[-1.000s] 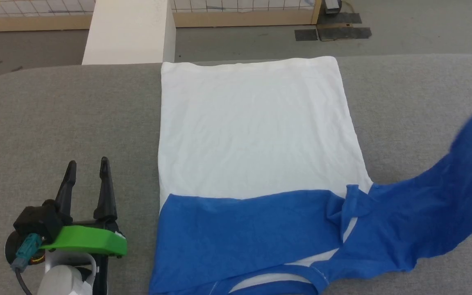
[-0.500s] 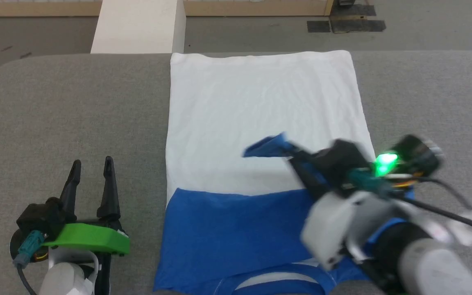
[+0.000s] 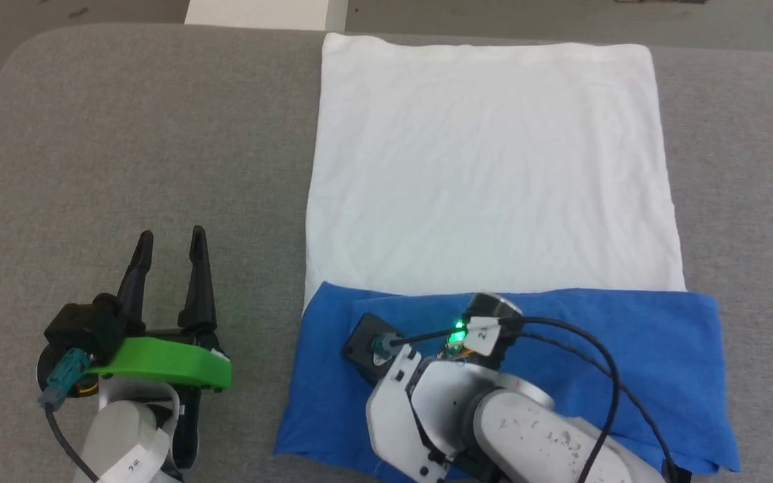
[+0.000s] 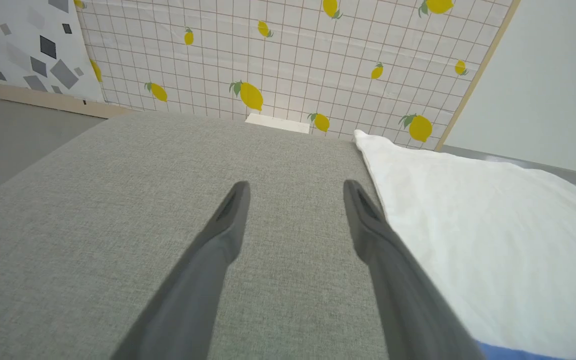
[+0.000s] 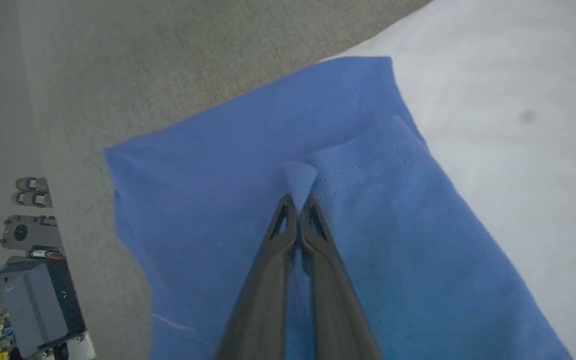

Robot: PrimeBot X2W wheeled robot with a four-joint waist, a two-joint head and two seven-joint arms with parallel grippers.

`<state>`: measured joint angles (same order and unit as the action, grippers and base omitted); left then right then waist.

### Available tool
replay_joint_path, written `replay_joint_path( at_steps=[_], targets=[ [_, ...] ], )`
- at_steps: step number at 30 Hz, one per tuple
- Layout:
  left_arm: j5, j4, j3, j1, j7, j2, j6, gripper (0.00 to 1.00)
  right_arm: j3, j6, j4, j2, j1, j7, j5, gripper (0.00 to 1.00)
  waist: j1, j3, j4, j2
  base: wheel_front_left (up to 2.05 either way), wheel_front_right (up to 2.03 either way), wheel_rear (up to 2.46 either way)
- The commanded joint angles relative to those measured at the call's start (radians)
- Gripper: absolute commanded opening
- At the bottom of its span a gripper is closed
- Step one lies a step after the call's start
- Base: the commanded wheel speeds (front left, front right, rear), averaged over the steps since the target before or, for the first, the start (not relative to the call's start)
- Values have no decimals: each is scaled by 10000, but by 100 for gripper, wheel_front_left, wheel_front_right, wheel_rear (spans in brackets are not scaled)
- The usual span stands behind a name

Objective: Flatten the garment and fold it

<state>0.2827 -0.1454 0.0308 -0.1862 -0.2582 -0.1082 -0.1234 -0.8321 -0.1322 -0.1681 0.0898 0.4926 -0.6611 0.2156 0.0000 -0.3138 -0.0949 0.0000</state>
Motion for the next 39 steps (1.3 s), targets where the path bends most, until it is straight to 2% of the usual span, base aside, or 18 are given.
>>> replay_joint_path(
  at_steps=[1,5,6,7,11,14,18,22,27,31,35,39],
  targets=[
    [27,-23,0,-144,-36,49,-67,100,-116,15,-217,-6,138,-42,210,0,0,-194,-197,0,0,0,0],
    [-14,-71,38,-92,-36,84,-69,100,-305,15,-480,23,111,-134,830,0,0,-142,-135,0,0,0,0],
    [-37,-86,38,-59,-36,85,-70,100,-300,15,-391,6,107,-19,992,63,0,-88,-93,0,0,0,0],
    [-55,-94,33,-36,-36,81,-70,100,-211,15,-310,-10,73,102,1134,100,0,-33,-50,0,0,0,0],
    [-124,-56,-92,22,-36,-34,-71,100,617,15,521,-93,-128,1097,1371,100,0,183,194,0,0,0,0],
    [-202,14,-196,-5,-36,-236,-71,100,1774,15,1471,-186,-498,2124,1242,100,0,270,489,0,0,0,0],
    [-323,92,-545,-403,69,-653,-72,100,3463,15,2889,-253,-1017,3397,537,100,0,148,921,0,0,0,0],
    [-214,291,-1025,-1512,813,-1333,-72,100,5206,15,4079,-322,-1725,4259,-305,100,0,-320,1402,0,0,0,0],
    [531,280,-1967,-3600,2538,-2591,-72,100,6860,15,4689,-377,-2400,4853,-1025,100,0,-1321,2055,0,0,0,0],
    [1613,-21,-2639,-5312,4282,-3649,-72,100,7552,15,4616,-391,-2606,5306,-734,100,0,-2113,2541,0,0,0,0],
    [2420,-407,-2835,-6793,5880,-4392,-72,100,7803,15,4376,-393,-2566,5770,-192,100,0,-2849,3039,0,0,0,0],
    [3006,-829,-2834,-7840,7504,-4987,-72,100,7575,15,4121,-394,-2397,6157,176,100,0,-3415,3539,0,0,0,0]
  ],
)
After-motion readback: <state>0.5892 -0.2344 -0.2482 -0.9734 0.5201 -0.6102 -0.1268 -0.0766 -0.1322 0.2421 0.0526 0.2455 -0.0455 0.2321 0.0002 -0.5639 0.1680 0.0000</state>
